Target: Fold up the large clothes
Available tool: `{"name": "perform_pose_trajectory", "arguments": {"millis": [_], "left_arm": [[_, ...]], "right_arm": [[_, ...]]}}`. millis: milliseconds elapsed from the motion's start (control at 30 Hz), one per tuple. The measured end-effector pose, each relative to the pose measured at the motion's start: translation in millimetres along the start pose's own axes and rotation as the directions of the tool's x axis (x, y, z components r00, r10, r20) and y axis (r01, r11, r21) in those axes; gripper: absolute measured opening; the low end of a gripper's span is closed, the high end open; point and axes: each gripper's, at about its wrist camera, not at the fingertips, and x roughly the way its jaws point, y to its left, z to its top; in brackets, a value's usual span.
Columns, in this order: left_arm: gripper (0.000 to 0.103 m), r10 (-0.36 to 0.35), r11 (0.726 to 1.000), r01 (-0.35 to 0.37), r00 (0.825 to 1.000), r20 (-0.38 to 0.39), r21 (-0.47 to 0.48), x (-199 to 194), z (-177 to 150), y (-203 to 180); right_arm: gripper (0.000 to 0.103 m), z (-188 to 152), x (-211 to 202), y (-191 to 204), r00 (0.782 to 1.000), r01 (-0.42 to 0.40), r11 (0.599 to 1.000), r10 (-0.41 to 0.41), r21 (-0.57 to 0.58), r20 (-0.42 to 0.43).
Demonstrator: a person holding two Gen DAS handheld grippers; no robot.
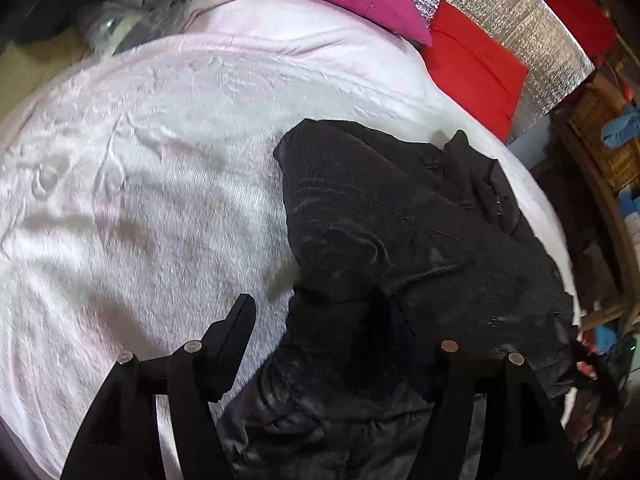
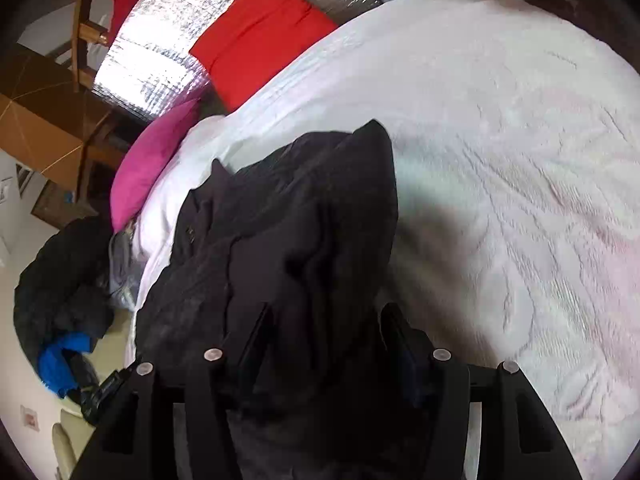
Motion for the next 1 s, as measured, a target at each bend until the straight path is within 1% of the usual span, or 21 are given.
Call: {"name": "perform_pose_trajectory", "arguments": {"millis": [67,167,200,233,267,300,433,467,500,567,600,633,667,700,733,800,867,900,933,1000], "left_arm": [[0.068,-0.008,1.000,0.008,1.000,-0.001,-0.006,-5.5,-7.2,1.2],[0.069,0.007,1.000,-0.007,1.000,-0.005,0.029,-7.4,-19.8,-5.9],[0.069,0.040,0.998,-0.040,0.999,0.004,0.058,-6.1,-23.3,-9.4],[0.072,0.068,0.994,-0.069,0.998,0.008,0.080,-5.5,-25.4,-10.2],[0.072,0.088,0.991,-0.089,0.996,0.010,0.098,-2.5,-26.7,-13.0],[0.072,0.101,0.989,-0.102,0.995,0.010,0.104,0.1,-27.6,-16.1],[0.071,0.128,0.988,-0.129,0.991,0.026,0.087,-9.4,-34.8,-21.7],[0.071,0.138,0.986,-0.141,0.990,0.039,0.087,-16.5,-38.5,-20.8],[0.071,0.153,0.983,-0.159,0.986,0.069,0.090,-25.5,-41.9,-23.0],[0.071,0.164,0.978,-0.180,0.975,0.151,0.105,-47.3,-50.4,-31.1],[0.071,0.152,0.978,-0.173,0.972,0.177,0.114,-55.0,-51.4,-35.5],[0.073,0.118,0.982,-0.144,0.974,0.194,0.125,-64.0,-56.9,-38.2],[0.076,0.076,0.986,-0.103,0.978,0.196,0.132,-72.5,-63.8,-38.4],[0.077,0.012,0.990,-0.037,0.984,0.180,0.137,-76.5,-72.9,-41.0],[0.079,-0.038,0.991,0.016,0.987,0.157,0.136,-78.3,-80.9,-41.8],[0.079,-0.126,0.987,0.116,0.989,0.081,0.113,-67.3,-90.5,-47.3],[0.079,-0.207,0.976,0.206,0.978,0.002,0.072,-48.4,-90.2,-52.8],[0.079,-0.235,0.971,0.236,0.972,-0.025,0.042,-40.9,-89.7,-53.7],[0.079,-0.247,0.969,0.247,0.969,-0.033,0.015,-38.6,-90.3,-53.9],[0.079,-0.243,0.970,0.242,0.969,-0.033,-0.037,-27.2,-87.3,-51.6]], "right_arm": [[0.066,-5.6,-3.6,1.4,1.000,0.001,1.000,-0.001,-0.010,-0.002],[0.066,-13.0,-4.6,4.7,1.000,0.003,1.000,-0.002,-0.028,0.007],[0.066,-16.6,-4.0,6.6,1.000,0.022,0.999,-0.021,-0.047,0.020],[0.062,-20.1,-3.8,9.5,0.998,0.055,0.996,-0.052,-0.077,0.031],[0.059,-24.3,-2.8,15.6,0.993,0.109,0.986,-0.104,-0.123,0.046],[0.057,-26.0,-4.1,18.0,0.991,0.129,0.982,-0.122,-0.140,0.056],[0.057,-31.5,-26.2,24.3,0.983,0.158,0.979,-0.144,-0.126,0.116],[0.058,-32.7,-34.4,24.7,0.981,0.156,0.981,-0.140,-0.119,0.136],[0.058,-34.9,-47.1,25.5,0.978,0.137,0.985,-0.118,-0.106,0.171],[0.058,-43.8,-74.4,27.2,0.967,0.070,0.994,-0.047,-0.087,0.250],[0.059,-48.3,-82.6,28.0,0.963,0.036,0.996,-0.012,-0.086,0.268],[0.063,-54.6,-89.8,28.2,0.962,-0.024,0.996,0.046,-0.085,0.268],[0.066,-58.7,-89.8,29.2,0.964,-0.074,0.994,0.092,-0.080,0.249],[0.068,-64.2,-85.1,28.9,0.967,-0.136,0.989,0.146,-0.062,0.210],[0.068,-68.7,-78.2,27.6,0.969,-0.179,0.983,0.182,-0.037,0.170],[0.068,-79.8,-56.2,25.5,0.968,-0.242,0.970,0.239,0.032,0.071],[0.068,-87.1,-34.5,25.9,0.960,-0.280,0.955,0.281,0.097,0.001],[0.068,-88.8,-25.0,26.4,0.955,-0.292,0.948,0.297,0.126,-0.020],[0.068,-89.8,-15.8,28.1,0.951,-0.298,0.943,0.306,0.151,-0.034],[0.068,-88.2,-5.1,30.8,0.956,-0.283,0.944,0.292,0.169,-0.027]]}}
